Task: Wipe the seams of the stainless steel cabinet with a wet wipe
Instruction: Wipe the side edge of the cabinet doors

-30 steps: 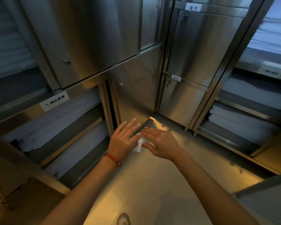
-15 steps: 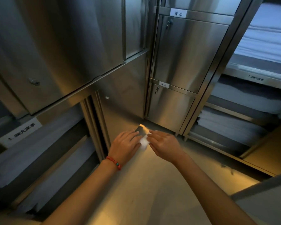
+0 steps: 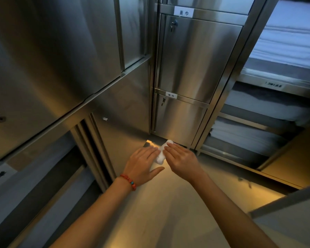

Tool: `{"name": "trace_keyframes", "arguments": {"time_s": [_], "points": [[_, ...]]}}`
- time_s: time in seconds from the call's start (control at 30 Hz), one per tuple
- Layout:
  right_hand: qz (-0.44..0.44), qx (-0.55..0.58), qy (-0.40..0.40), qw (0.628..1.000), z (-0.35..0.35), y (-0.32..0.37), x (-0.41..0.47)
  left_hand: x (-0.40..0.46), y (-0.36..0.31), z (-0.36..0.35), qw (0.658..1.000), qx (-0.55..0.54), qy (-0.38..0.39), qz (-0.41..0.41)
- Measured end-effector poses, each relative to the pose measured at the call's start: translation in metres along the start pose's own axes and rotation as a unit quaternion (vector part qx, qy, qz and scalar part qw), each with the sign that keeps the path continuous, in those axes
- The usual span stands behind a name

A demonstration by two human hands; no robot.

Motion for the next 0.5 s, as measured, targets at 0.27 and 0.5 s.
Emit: {"name": "trace_keyframes", "arguments": {"time_s": [0.27,0.5], "points": [[-0.016,0.002,-0.005,1.0,-0.022,-0.038,0.002,0.041,0.002,-0.029,0.998,0.007,-0.064,-0.008],[-0.028,0.011,-0.016,0.999,-0.046,-0.104,0.002,0.097,0.009,-0.068,0.995,0.03,-0.097,-0.009]]}}
Point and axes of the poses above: each hand's wrist, its own x-axis towards the middle knuckle, its own z-axis out of the back of the hand, y = z × x, the point moved 3 cm from there along x, towards the middle knuckle, and after that the axes turned 7 degrees about z, right-handed, at the moved point
